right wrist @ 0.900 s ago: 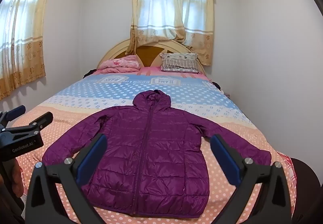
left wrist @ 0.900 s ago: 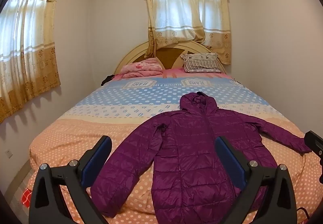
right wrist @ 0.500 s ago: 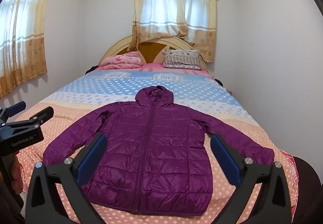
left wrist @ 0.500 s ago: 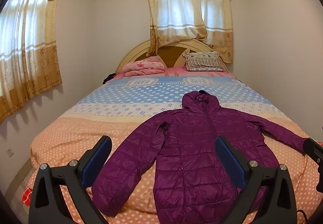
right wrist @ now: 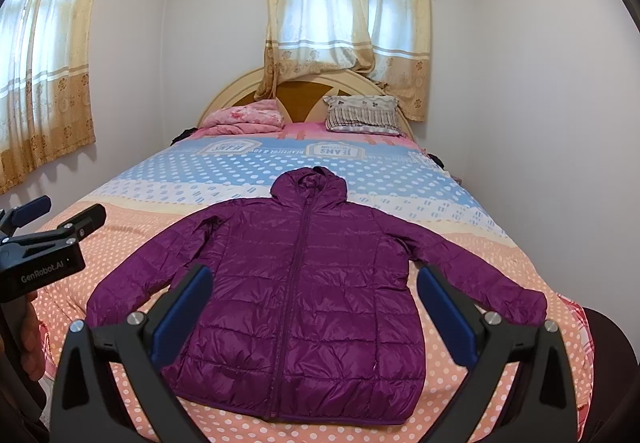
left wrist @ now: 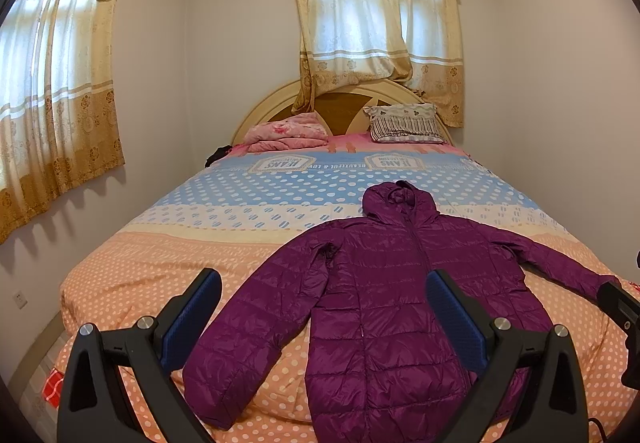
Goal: Fold large clothes
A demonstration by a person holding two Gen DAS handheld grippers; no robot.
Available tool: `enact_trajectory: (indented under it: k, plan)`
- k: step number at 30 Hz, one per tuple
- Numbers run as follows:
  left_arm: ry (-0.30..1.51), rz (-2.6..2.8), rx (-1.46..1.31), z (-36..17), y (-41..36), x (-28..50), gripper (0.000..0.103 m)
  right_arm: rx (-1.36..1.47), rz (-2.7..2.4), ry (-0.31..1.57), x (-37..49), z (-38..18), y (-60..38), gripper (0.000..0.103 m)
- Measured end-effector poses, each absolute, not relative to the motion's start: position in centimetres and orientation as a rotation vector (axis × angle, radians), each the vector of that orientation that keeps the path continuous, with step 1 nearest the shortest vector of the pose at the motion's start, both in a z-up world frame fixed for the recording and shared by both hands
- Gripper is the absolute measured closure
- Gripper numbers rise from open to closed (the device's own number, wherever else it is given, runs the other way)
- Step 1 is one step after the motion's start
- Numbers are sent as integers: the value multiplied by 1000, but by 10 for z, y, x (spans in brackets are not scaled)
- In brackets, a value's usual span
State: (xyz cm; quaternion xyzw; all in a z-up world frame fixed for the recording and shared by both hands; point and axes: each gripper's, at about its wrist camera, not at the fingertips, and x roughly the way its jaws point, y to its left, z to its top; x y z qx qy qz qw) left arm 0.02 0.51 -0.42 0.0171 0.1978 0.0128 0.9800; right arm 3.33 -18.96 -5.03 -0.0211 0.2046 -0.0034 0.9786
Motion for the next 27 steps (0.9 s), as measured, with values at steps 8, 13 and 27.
enact_trajectory:
  k: [8, 13, 27]
  plan:
    - [397, 26, 30, -2, 7, 0, 1, -43, -6, 414, 34, -50, -188, 0]
    - [397, 27, 31, -1, 7, 1, 1, -44, -5, 416, 33, -52, -187, 0]
    - [396, 31, 26, 2, 9, 1, 1, -39, 4, 420, 33, -55, -185, 0]
